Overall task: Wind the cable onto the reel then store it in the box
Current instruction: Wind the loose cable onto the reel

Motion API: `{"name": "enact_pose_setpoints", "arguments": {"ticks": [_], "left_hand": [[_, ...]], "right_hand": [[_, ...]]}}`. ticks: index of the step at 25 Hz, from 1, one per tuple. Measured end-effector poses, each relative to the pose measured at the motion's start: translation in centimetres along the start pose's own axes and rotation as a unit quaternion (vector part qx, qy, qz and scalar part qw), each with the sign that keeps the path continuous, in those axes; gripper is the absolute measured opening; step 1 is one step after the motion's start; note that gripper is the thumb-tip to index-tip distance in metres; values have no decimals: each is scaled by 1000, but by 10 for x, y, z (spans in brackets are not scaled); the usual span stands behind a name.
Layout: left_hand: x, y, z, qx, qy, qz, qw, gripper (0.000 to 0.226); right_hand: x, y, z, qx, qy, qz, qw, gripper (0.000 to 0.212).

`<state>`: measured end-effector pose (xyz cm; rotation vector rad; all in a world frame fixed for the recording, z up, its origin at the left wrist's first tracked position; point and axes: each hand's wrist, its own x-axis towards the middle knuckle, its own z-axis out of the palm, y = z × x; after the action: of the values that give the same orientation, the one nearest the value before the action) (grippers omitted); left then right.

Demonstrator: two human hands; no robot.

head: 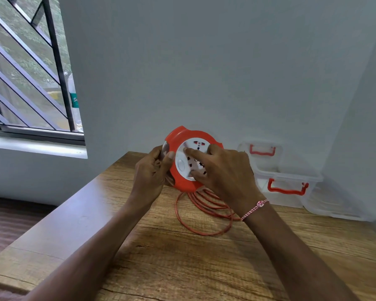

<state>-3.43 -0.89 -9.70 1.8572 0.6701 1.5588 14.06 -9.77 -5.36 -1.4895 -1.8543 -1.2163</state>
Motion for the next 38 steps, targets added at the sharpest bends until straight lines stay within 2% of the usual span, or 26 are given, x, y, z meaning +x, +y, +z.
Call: {"name": "enact_pose_setpoints", "arguments": {"ticks": [2, 4, 5, 7, 8, 9, 10, 11, 12, 13, 14, 16, 18, 23, 25, 27, 29, 30, 31, 32, 34, 35, 36, 38], "left_hand": [[-2, 2, 3, 5, -6, 26, 1000, 35], [-3, 4, 6, 0, -11, 45, 999, 32], [-3, 4, 8, -4, -11, 46, 999, 33], [-3, 3, 9, -9, -2, 36, 999, 34], [-3, 2, 8, -13, 6, 25, 1000, 33], [-2, 1, 6, -19, 17, 9, 1000, 33], [-1, 0, 5, -24, 28, -6, 999, 33], [0, 0, 4, -25, 39, -15, 999, 33], [1, 0, 2, -25, 47, -21, 998, 34], [1, 0, 2, -28, 50, -24, 998, 35], [1, 0, 2, -34, 50, -27, 998, 36], [0, 1, 2, -42, 41, -24, 998, 40], [0, 1, 2, -31, 26, -17, 999, 42], [-2, 3, 4, -29, 14, 3, 999, 35], [-3, 5, 7, -41, 15, 11, 999, 32], [-4, 7, 10, -42, 15, 25, 999, 31], [-4, 6, 10, -40, 18, 30, 999, 31], [-4, 6, 10, -38, 22, 26, 999, 32], [-4, 5, 9, -38, 26, 17, 999, 34], [-4, 5, 8, -41, 31, 7, 999, 37], [-2, 4, 6, -48, 41, -7, 998, 40], [-2, 3, 5, -49, 45, -8, 998, 41], [-2, 3, 5, -50, 47, -8, 998, 41], [-2, 4, 5, -47, 47, -7, 998, 40]], "right_hand": [[1, -7, 4, 30, 23, 71, 997, 64], [3, -14, 6, 133, 13, 195, 972, 65], [5, -16, 7, 204, -4, 271, 941, 64], [8, -18, 8, 376, -28, 400, 836, 58], [8, -18, 7, 443, -27, 425, 789, 53], [7, -17, 4, 464, -18, 412, 784, 47], [6, -13, 2, 426, 0, 361, 830, 42], [3, -8, 0, 335, 22, 279, 900, 40], [2, -2, -1, 231, 38, 182, 955, 42], [0, 4, 0, 144, 35, 93, 985, 46], [0, 6, 0, 79, 8, 31, 996, 53], [-2, 6, 2, -16, -60, -24, 998, 71], [-3, 5, 3, -48, -92, -31, 994, 79], [2, 3, 1, 46, -9, 32, 998, 62], [4, -4, 2, 109, 39, 126, 985, 61], [8, -13, 3, 237, 44, 268, 933, 56], [10, -19, 6, 388, 10, 379, 840, 49], [9, -19, 6, 434, -1, 401, 807, 45], [9, -18, 5, 434, -8, 393, 811, 43], [7, -13, 3, 384, -6, 356, 852, 42], [3, -1, 1, 220, 22, 211, 952, 44], [1, 5, 1, 157, 26, 127, 979, 47], [0, 9, 1, 106, 7, 59, 993, 54], [-3, 10, 2, 21, -52, -13, 998, 70]]}}
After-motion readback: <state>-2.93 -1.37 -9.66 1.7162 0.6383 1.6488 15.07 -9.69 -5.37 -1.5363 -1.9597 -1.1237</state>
